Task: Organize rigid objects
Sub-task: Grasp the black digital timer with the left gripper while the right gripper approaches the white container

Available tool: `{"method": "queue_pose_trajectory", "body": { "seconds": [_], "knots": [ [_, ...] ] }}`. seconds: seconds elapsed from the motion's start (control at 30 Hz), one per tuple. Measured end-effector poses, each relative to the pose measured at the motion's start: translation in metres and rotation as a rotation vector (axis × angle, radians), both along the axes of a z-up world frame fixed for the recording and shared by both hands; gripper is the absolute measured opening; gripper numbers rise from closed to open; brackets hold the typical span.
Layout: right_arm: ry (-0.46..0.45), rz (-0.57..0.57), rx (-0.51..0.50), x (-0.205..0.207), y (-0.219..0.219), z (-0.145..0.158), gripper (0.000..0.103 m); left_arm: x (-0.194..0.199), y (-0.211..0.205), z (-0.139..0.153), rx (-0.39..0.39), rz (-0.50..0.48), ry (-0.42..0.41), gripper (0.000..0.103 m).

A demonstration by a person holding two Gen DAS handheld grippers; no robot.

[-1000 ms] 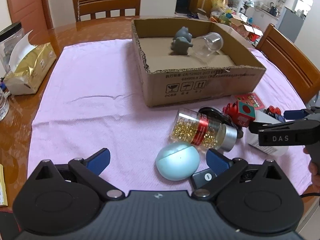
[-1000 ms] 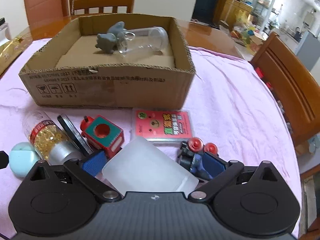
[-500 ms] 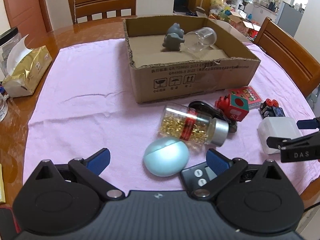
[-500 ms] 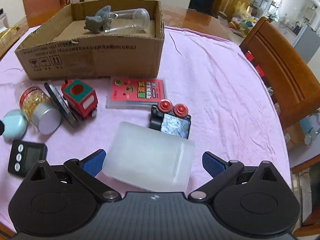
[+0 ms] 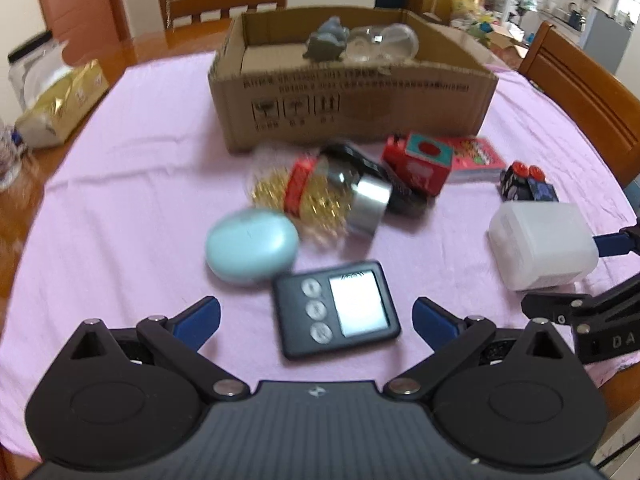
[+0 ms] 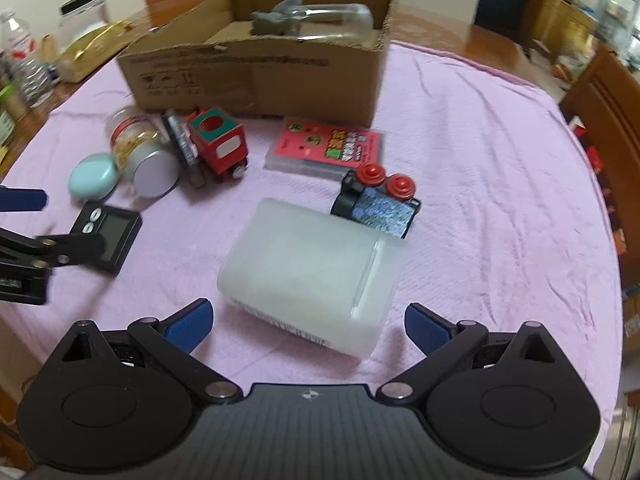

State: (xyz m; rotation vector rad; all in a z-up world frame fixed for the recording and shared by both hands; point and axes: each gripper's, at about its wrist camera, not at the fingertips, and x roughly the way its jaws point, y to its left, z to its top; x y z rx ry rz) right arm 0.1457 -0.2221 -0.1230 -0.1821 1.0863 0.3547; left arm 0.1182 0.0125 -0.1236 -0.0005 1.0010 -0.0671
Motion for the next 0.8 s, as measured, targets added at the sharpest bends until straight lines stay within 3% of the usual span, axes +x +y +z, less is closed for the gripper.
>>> {"method": "queue_pose_trajectory", "body": {
  "seconds": [0.2,0.37,0.7,0.8],
  "knots": [
    [0.002,0.073,-0.016,-0.007,-0.005,-0.01,0.103,0.0,-0.01,-0.015,-0.021,0.066,0.02,0.101],
    [-0.016,0.1,-0.025,-0.012,-0.008,-0.015,0.103,-0.001,-0.018,-0.018,0.042,0.075,-0.007,0.102],
    [-0.034,0.099,-0.02,-0.013,-0.009,-0.016,0.103,-0.006,0.006,-0.018,0.045,0.096,-0.003,0.103],
    [-0.037,0.088,-0.019,-0.013,-0.009,-0.016,0.103,-0.003,0.003,-0.016,0.04,0.084,-0.001,0.097]
  ]
}}
